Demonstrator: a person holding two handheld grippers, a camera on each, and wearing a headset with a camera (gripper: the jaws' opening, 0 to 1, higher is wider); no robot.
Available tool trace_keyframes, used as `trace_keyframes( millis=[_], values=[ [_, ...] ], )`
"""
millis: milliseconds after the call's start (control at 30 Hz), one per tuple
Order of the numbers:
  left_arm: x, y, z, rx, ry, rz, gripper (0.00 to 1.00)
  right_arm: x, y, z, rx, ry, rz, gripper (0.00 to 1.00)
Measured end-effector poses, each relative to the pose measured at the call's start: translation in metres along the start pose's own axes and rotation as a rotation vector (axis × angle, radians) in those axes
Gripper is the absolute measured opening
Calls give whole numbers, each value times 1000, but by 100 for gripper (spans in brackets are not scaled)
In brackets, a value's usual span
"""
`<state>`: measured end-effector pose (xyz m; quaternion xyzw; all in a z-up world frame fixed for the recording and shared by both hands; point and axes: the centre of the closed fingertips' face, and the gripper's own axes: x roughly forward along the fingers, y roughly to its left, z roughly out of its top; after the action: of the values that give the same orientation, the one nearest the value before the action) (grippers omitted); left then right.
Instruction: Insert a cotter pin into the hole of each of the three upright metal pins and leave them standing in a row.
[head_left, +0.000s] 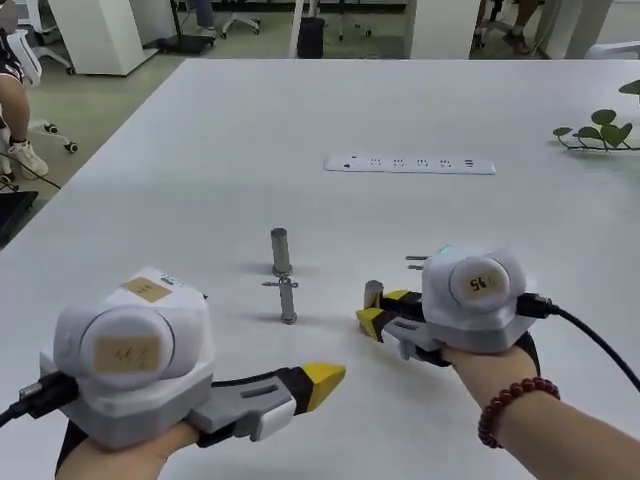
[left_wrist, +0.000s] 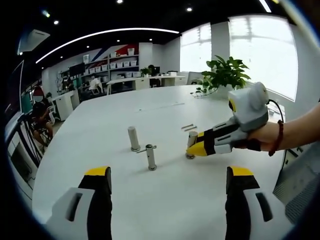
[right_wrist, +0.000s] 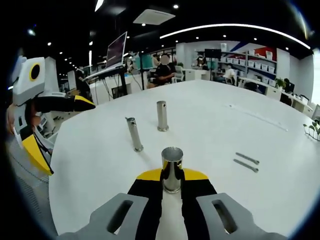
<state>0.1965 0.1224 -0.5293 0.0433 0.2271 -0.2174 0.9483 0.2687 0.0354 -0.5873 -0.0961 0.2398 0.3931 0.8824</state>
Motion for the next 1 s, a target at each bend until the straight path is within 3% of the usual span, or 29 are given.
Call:
trace_keyframes(
  millis=[500,633,1000],
  values=[
    [2,-3,-6,-2,25,-15,94,0,2,0,-30,-3,0,9],
    [2,-2,-7,-5,27,-13,94,0,4,4,-31,-18,11,12],
    [1,-2,-3,1,10,-12,96,-17,5,1,-40,27,55,25]
  ],
)
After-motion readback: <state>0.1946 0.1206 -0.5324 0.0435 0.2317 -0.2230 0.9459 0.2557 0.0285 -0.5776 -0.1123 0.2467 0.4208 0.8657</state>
